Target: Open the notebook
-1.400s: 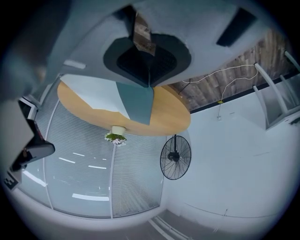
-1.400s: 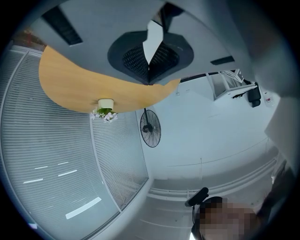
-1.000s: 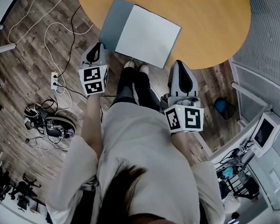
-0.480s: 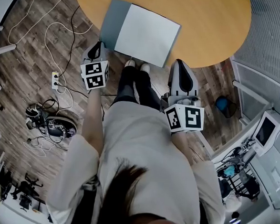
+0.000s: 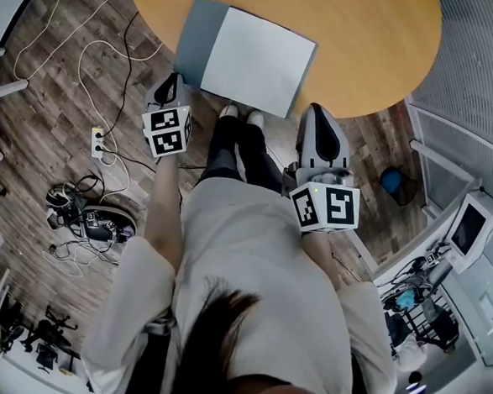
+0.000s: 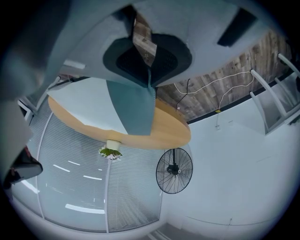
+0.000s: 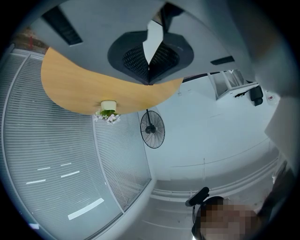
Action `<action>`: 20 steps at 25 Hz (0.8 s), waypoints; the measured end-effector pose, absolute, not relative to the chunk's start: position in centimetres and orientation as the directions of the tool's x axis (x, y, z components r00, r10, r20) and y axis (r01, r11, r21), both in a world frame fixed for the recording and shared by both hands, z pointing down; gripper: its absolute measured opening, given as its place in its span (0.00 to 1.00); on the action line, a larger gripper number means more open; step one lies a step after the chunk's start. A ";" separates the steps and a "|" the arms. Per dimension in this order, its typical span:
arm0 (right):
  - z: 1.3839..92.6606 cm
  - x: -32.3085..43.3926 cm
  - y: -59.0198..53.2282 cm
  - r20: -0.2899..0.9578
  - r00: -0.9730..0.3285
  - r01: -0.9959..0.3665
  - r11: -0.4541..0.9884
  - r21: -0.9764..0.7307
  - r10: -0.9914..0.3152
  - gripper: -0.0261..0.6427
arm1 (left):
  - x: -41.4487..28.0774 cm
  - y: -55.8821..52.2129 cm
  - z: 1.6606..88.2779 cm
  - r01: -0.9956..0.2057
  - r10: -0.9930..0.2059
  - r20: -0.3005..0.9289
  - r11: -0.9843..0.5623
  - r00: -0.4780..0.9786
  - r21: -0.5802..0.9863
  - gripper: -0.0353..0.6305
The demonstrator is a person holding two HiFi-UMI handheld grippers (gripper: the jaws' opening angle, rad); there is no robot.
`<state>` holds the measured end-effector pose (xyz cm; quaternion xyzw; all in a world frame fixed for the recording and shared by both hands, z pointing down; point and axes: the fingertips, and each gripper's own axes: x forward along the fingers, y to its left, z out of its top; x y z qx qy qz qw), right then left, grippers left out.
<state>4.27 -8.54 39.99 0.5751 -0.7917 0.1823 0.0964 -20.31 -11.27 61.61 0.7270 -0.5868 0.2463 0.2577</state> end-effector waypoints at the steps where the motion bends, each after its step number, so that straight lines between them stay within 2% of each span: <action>1: 40.0 4.2 -8.6 0.362 -0.321 -0.945 0.273 -0.178 -0.875 0.04 | -20.5 -11.3 61.6 -0.981 -0.736 0.652 -0.172 0.185 0.084 0.11; 9: 39.9 4.1 -8.8 0.364 -0.322 -0.945 0.274 -0.178 -0.874 0.04 | -22.0 -11.2 61.4 -0.985 -0.758 0.630 -0.119 0.171 0.124 0.27; 20: 40.0 4.0 -9.0 0.363 -0.323 -0.945 0.275 -0.179 -0.874 0.04 | -22.3 -11.1 61.7 -0.986 -0.755 0.635 -0.109 0.167 0.129 0.28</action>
